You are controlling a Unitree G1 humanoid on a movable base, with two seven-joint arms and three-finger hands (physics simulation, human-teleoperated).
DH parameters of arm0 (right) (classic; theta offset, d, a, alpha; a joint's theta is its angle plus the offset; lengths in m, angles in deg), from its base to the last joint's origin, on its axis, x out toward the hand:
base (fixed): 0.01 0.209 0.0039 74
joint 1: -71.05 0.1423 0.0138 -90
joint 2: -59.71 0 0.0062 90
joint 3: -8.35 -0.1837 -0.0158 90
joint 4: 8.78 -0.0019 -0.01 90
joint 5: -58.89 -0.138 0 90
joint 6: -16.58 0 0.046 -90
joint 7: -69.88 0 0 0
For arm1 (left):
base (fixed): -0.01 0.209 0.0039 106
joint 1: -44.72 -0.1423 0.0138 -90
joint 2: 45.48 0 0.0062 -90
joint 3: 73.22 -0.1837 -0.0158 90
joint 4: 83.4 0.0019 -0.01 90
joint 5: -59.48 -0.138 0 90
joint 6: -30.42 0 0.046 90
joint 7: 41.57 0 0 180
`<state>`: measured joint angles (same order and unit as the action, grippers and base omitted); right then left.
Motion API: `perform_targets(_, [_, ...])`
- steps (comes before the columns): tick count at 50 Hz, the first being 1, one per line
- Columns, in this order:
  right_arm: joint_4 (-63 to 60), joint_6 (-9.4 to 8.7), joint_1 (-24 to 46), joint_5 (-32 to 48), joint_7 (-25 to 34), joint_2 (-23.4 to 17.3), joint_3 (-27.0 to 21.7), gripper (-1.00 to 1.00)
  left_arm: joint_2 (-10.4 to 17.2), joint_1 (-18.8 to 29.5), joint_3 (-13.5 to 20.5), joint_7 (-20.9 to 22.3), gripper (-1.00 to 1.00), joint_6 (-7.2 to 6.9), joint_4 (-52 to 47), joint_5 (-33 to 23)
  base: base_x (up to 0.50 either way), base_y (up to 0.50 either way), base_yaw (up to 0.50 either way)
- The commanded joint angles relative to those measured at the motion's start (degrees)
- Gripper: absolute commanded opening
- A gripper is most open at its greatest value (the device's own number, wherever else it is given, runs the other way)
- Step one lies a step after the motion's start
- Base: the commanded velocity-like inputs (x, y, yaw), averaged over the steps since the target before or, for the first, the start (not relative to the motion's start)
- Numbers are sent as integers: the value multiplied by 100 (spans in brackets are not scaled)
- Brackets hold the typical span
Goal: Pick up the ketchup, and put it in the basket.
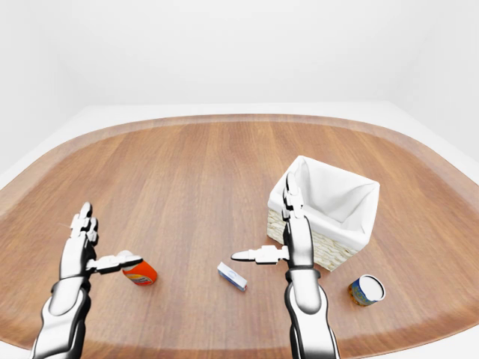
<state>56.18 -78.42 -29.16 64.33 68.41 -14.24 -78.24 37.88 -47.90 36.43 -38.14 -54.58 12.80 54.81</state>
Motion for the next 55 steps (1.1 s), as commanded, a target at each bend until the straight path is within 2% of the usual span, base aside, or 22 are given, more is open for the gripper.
perform_targets(1, [25, 0, 11, -4, -8, 1, -7, 100, 45, 39, -80, -101, 100, 0, 434, -42, 0, 0, 0])
perform_targets(24, [120, 0, 36, 4, -22, 5, 13, 100, 215, 354, -421, -480, 100, 0, 2206, -85, 0, 0, 0])
perform_targets(39, [107, 0, 32, 15, -37, 5, 34, 100, 247, 445, -547, -472, 100, 0, 2564, 86, 0, 0, 0])
perform_targets(40, [114, 0, 33, 17, -37, 5, 39, 100, 243, 429, -550, -453, -46, 0, 2516, 102, 0, 0, 0])
perform_targets(41, [115, 0, 32, 18, -38, 5, 40, 100, 238, 412, -547, -428, -100, 0, 2485, 125, 0, 0, 0])
perform_targets(55, [272, 0, 86, 35, -39, 1, 23, 100, 227, 377, -569, -482, -100, 0, 2476, -30, 0, 0, 0])
